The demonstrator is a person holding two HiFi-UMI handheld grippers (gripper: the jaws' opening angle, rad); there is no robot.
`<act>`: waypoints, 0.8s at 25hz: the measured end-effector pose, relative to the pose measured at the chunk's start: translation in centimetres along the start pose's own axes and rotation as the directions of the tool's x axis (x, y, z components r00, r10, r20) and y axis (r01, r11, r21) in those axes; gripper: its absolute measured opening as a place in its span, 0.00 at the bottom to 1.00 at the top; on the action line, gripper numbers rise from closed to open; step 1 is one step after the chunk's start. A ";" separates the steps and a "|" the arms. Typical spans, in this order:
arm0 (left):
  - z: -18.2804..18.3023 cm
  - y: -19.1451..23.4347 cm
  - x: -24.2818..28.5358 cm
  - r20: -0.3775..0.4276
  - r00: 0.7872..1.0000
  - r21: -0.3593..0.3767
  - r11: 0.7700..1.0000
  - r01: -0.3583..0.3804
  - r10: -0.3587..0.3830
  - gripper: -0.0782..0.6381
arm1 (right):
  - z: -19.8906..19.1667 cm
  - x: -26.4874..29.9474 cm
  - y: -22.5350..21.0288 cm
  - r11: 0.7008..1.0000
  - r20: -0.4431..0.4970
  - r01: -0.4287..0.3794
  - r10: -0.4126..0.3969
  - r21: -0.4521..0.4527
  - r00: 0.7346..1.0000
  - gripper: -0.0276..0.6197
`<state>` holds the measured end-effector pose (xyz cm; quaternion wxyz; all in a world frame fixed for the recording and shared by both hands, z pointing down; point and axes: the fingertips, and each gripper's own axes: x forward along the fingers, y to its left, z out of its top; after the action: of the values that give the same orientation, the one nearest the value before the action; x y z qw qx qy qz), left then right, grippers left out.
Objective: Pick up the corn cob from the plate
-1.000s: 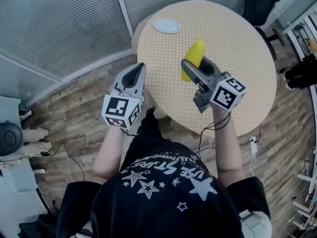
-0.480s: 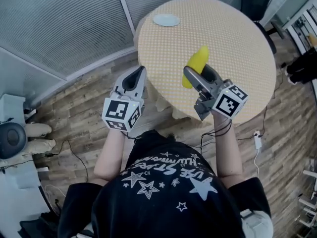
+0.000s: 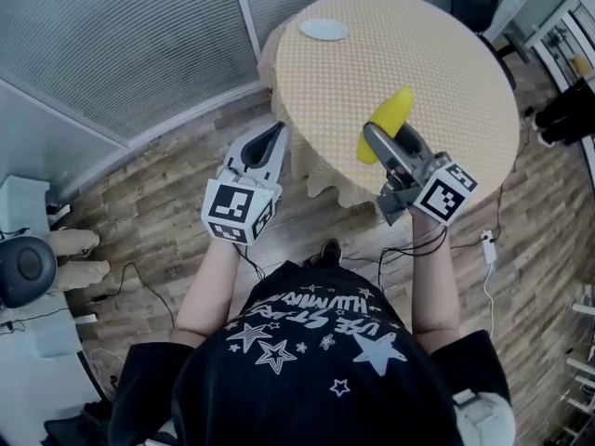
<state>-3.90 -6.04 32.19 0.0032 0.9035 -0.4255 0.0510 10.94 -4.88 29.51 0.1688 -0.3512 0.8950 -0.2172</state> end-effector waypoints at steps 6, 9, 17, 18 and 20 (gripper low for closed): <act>-0.3 -0.7 -4.7 0.013 0.999 0.003 0.999 0.036 -0.036 0.12 | -1.5 -1.6 4.7 0.999 0.031 0.031 -0.030 -0.042 0.999 0.45; -0.1 -1.1 -6.8 0.024 0.999 0.000 0.999 0.046 -0.046 0.12 | -2.0 -2.4 6.6 0.997 0.037 0.050 -0.048 -0.060 0.998 0.45; 0.0 -3.0 -11.7 0.040 0.997 -0.011 0.997 0.072 -0.071 0.12 | -4.4 -4.9 10.8 0.989 0.024 0.113 -0.111 -0.096 0.994 0.45; 0.0 -3.2 -12.3 0.041 0.996 -0.012 0.997 0.074 -0.073 0.12 | -4.8 -5.1 11.3 0.988 0.021 0.119 -0.117 -0.097 0.993 0.45; -0.2 -3.4 -13.5 0.040 0.996 -0.014 0.997 0.077 -0.077 0.12 | -5.5 -5.4 12.3 0.987 0.020 0.128 -0.127 -0.097 0.992 0.45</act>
<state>-9.86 6.48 31.22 0.0040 0.9200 -0.3907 0.0299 5.39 8.47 28.73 0.1432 -0.4169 0.8791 -0.1811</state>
